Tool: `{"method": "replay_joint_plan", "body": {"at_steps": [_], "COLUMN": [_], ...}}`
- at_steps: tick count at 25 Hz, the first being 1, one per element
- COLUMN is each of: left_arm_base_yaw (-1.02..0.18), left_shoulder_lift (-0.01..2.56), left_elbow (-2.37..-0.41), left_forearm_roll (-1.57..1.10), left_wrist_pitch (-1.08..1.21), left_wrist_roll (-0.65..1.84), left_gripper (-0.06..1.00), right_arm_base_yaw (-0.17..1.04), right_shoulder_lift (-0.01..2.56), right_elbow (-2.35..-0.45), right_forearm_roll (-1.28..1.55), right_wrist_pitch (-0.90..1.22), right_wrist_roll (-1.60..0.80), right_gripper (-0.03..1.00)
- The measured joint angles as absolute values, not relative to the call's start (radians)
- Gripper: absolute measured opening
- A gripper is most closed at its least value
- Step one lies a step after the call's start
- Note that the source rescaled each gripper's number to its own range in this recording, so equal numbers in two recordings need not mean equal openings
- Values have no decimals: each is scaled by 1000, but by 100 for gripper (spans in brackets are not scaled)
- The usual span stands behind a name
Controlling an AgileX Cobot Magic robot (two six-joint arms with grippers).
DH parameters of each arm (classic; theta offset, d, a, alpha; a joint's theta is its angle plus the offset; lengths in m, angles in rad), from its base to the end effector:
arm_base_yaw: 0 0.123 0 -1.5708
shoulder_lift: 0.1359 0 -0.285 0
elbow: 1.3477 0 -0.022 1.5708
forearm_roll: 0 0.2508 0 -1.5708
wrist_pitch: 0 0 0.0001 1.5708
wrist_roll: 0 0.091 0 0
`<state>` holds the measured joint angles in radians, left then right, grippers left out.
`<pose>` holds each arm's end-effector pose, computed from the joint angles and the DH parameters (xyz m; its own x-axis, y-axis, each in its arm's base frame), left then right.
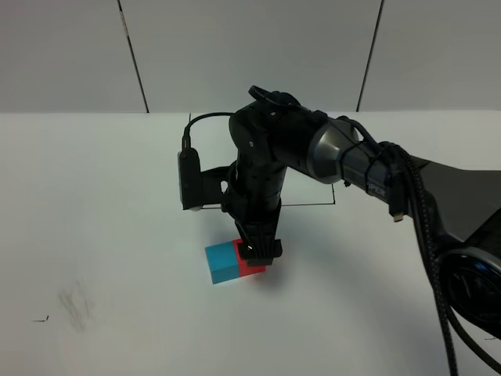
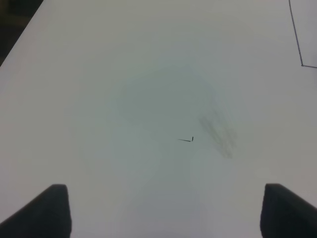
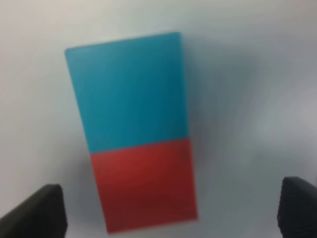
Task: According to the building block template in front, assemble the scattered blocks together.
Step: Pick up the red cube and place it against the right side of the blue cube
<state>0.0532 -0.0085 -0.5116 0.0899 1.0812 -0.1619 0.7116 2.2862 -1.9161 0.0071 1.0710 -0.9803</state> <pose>-0.0089 0.0067 0.2790 -0.4363 -0.1423 -0.8885 -0.1768 0.9817 -0.0704 0.3638 0.3144 0.1730 0.1282 -0.9838 -0.1255 -0.9789 -0.1052 -0.1750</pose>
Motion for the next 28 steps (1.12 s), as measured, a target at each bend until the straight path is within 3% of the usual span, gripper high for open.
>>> {"method": "replay_joint_plan", "body": {"at_steps": [16, 28], "left_arm_base_yaw": [53, 53], "left_shoulder_lift": [-9, -9], "left_elbow": [-512, -512], "left_forearm_roll": [90, 90], "left_wrist_pitch": [1081, 1081], "left_wrist_roll": [-162, -162], "left_gripper": [100, 100], "right_arm_base_yaw": [712, 712], "right_shoulder_lift": [2148, 2013], "right_elbow": [-1916, -1915], "right_forearm_roll": [25, -61], "right_wrist_pitch": [1211, 1216], "right_wrist_roll": [-690, -642], "right_gripper": [87, 87]}}
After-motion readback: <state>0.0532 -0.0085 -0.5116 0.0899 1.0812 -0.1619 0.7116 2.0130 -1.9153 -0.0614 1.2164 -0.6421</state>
